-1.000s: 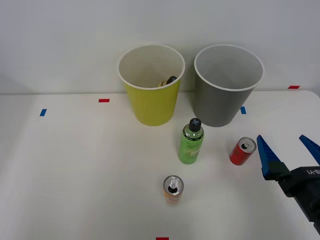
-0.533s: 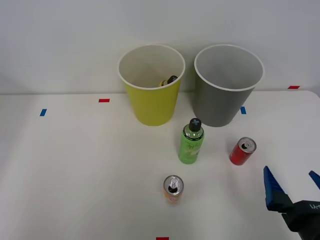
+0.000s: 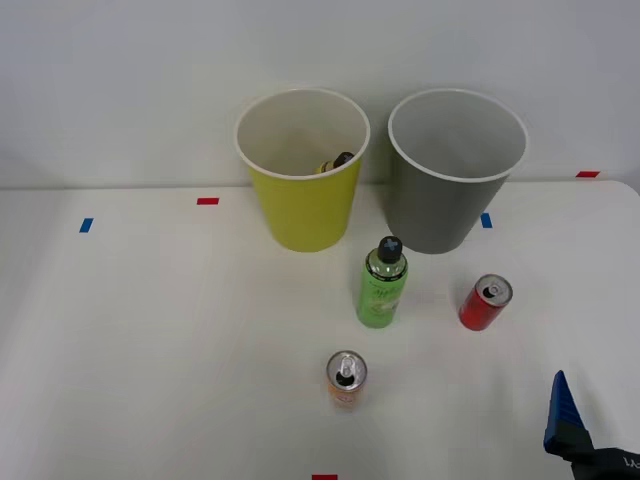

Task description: Put cans in the gray bin, plastic bottles in the light green bin

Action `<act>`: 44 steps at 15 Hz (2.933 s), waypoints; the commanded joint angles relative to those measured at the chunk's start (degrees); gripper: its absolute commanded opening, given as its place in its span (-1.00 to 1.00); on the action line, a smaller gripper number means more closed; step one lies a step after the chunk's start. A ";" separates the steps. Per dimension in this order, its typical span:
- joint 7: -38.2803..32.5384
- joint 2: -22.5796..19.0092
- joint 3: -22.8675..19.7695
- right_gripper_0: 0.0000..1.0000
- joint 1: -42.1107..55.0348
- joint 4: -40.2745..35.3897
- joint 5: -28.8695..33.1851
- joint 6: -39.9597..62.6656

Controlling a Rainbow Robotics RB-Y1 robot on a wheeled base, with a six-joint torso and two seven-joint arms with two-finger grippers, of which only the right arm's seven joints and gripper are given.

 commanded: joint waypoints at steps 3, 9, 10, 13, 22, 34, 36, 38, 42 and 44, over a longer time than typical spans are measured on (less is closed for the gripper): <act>-0.93 3.64 0.42 1.00 -4.52 12.25 0.79 -11.72; -30.55 6.83 -6.87 1.00 -11.11 27.01 23.99 -25.87; -34.15 6.83 -8.98 1.00 -12.61 30.00 27.25 -29.12; -39.87 6.83 -11.71 1.00 -14.98 32.20 34.89 -32.46; -55.25 6.83 -19.00 1.00 -15.68 32.11 50.98 -40.11; -57.80 6.83 -23.66 1.00 -17.70 32.20 59.94 -48.99; -57.53 6.83 -23.48 1.00 -17.79 32.20 59.94 -49.07; -56.92 6.83 -23.48 1.00 -17.70 32.20 60.12 -49.51; -54.72 6.83 -23.84 1.00 -17.62 32.20 61.26 -53.29; -53.67 6.83 -24.36 1.00 -17.44 32.20 61.26 -55.75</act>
